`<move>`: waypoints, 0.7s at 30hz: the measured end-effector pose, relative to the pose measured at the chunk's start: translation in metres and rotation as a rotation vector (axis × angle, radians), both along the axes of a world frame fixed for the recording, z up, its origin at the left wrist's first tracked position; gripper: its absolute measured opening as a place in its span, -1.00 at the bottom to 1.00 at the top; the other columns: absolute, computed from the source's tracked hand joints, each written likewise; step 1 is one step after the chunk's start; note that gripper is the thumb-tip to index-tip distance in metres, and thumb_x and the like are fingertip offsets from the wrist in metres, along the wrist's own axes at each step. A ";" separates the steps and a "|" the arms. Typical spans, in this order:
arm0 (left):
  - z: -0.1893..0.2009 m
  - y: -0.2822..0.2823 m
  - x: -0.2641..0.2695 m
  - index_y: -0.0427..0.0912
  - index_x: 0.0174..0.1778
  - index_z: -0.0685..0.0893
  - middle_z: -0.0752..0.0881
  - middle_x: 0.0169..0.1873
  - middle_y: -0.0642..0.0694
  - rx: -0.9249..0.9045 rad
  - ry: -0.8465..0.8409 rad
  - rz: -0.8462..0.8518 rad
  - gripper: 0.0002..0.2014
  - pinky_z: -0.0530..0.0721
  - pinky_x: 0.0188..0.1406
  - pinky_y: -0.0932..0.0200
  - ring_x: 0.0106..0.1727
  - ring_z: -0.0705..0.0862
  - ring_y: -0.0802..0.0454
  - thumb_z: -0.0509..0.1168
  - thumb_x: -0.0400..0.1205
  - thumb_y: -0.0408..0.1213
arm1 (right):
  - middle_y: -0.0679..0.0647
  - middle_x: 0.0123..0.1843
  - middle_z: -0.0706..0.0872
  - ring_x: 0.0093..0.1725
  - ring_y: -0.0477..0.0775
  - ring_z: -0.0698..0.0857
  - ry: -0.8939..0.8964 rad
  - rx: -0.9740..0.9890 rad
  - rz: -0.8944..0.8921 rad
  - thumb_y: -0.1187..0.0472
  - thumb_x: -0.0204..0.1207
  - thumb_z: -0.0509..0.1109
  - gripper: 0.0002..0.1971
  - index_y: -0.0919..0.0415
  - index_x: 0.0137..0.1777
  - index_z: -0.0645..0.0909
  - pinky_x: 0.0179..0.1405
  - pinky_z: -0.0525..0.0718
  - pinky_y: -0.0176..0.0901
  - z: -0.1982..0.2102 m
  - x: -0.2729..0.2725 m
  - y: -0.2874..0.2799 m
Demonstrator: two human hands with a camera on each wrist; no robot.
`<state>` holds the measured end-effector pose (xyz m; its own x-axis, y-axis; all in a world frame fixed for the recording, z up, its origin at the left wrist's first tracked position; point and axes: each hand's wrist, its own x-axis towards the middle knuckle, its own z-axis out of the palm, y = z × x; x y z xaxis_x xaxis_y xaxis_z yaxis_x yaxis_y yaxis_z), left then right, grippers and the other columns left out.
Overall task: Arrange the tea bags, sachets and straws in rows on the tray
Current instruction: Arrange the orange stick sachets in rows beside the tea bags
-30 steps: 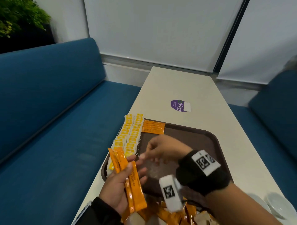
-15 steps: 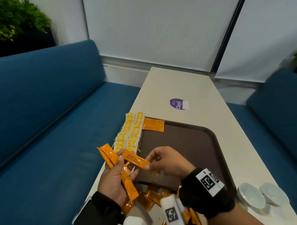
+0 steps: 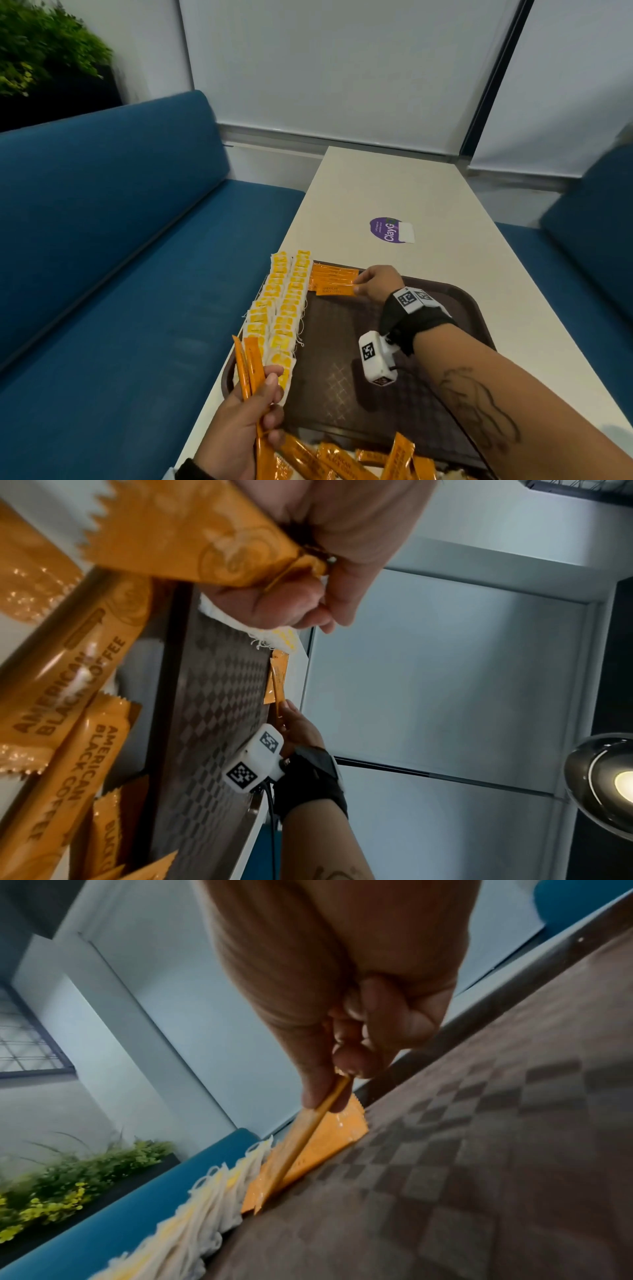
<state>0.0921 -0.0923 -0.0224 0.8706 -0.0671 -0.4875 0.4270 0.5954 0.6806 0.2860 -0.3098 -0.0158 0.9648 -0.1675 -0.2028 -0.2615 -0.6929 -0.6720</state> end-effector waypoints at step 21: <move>-0.008 0.002 0.007 -0.27 0.09 0.68 0.58 -0.47 -0.17 0.008 0.048 -0.130 -0.73 0.38 -0.79 0.34 -0.64 0.47 0.06 0.25 0.53 -0.25 | 0.23 0.14 0.75 -0.38 -0.11 0.60 0.180 -0.048 -0.006 0.33 0.47 0.43 -0.78 0.11 -0.32 0.47 -0.58 0.52 -0.39 -0.020 0.032 0.009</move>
